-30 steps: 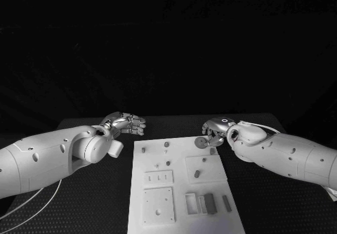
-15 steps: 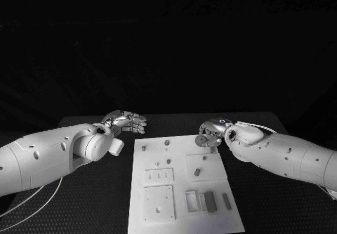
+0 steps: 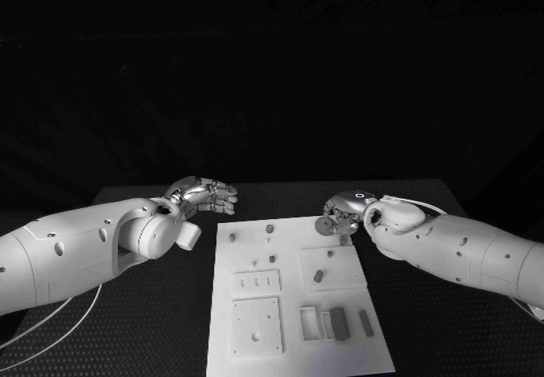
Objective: Assemble the parts on the task board
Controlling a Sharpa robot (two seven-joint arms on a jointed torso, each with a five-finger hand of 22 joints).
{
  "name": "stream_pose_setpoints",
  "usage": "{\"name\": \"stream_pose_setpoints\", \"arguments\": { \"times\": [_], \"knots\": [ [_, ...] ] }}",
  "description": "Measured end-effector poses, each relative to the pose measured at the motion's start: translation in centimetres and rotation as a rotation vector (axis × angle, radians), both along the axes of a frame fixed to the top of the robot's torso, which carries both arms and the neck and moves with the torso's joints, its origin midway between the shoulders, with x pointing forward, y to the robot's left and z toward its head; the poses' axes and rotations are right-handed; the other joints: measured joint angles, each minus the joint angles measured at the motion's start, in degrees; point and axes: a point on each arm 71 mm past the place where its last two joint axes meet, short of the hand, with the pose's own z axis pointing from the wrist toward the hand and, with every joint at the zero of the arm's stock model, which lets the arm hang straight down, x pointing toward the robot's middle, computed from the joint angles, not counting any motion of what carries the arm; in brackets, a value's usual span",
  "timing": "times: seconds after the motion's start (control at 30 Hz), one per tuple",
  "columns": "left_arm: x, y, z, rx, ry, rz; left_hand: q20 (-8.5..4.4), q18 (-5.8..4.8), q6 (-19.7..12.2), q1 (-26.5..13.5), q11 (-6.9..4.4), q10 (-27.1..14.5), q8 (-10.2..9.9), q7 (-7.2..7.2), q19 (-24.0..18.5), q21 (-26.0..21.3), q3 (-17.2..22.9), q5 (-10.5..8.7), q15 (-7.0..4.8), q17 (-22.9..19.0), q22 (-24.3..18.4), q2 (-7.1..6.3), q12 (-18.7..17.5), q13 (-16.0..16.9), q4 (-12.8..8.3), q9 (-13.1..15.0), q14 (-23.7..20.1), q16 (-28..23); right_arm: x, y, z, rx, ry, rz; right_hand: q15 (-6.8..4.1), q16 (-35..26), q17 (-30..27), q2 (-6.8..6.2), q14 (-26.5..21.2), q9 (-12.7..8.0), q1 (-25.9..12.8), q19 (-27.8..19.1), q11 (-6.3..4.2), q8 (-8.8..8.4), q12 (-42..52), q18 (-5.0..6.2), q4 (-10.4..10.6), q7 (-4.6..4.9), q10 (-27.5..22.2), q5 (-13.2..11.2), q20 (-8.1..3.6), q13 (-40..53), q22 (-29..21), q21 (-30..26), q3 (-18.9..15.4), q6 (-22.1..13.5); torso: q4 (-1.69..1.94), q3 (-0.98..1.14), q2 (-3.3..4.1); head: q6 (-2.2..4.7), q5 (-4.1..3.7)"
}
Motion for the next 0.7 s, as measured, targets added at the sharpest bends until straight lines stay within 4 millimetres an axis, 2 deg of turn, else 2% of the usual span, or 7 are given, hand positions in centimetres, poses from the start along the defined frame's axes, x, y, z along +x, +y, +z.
{"name": "stream_pose_setpoints", "arguments": {
  "times": [0.13,0.27,0.43,0.7],
  "knots": [
    [-0.05,-0.01,0.0,0.0,0.001,-0.001,0.0,0.0,0.0,0.0,0.0,0.0,0.0,0.0,0.0,0.0,0.0,0.0,0.0,0.0,0.02,0.0,0.0,0.0,0.0,0.0,0.0,0.0,0.03,-0.02,-0.2,-0.001,0.005,-0.001,0.0,0.27,0.08,0.98,0.0,0.0,-0.07,-0.1,0.07,-0.01,0.66,0.0,-0.67,0.01,-0.08,0.0,-0.09,0.0,0.0,0.11,-0.04,0.0,0.0,0.02,0.01,-0.21,0.0],
    [-0.09,-0.06,0.0,-0.001,0.001,-0.003,0.0,0.0,0.0,0.0,0.0,0.0,0.0,0.0,0.0,0.0,0.0,0.0,0.0,0.06,0.01,0.0,0.0,0.0,0.0,0.0,0.0,0.0,0.1,-0.07,-0.23,-0.001,0.005,-0.001,0.0,0.27,0.11,1.25,0.0,-0.07,-0.35,-0.1,0.07,0.0,0.94,0.0,-0.99,0.01,-0.08,0.0,-0.09,0.0,0.0,0.32,-0.04,-0.01,0.0,0.06,0.01,-0.34,0.1],
    [-0.1,-0.09,0.01,-0.001,0.001,-0.004,0.0,0.0,0.0,0.0,0.0,0.0,0.0,0.0,0.0,0.0,0.0,0.0,0.0,0.06,0.01,0.0,0.0,-0.01,0.0,0.0,0.0,-0.03,0.13,0.12,-0.23,0.002,0.005,0.002,0.01,0.39,0.14,1.24,0.0,-0.12,-0.36,-0.11,0.07,-0.01,1.45,0.0,-1.14,0.02,-0.08,0.0,-0.08,0.0,-0.01,0.44,-0.2,-0.02,0.0,0.05,0.02,-0.44,0.05],
    [-0.12,-0.14,0.02,0.0,0.001,-0.006,0.0,0.0,0.0,0.0,0.0,0.0,0.0,0.0,0.0,0.0,0.0,0.0,0.0,0.1,0.03,0.0,0.0,0.04,0.0,0.0,0.0,-0.22,0.09,0.61,-0.31,0.007,0.008,0.009,0.03,0.49,0.2,0.1,0.0,-0.29,-1.5,-0.12,0.06,-0.01,1.84,0.0,-1.14,0.21,-0.09,0.0,-0.06,-0.16,-0.01,0.62,-0.2,-0.21,0.01,0.02,0.01,-0.79,0.23]
  ]
}}
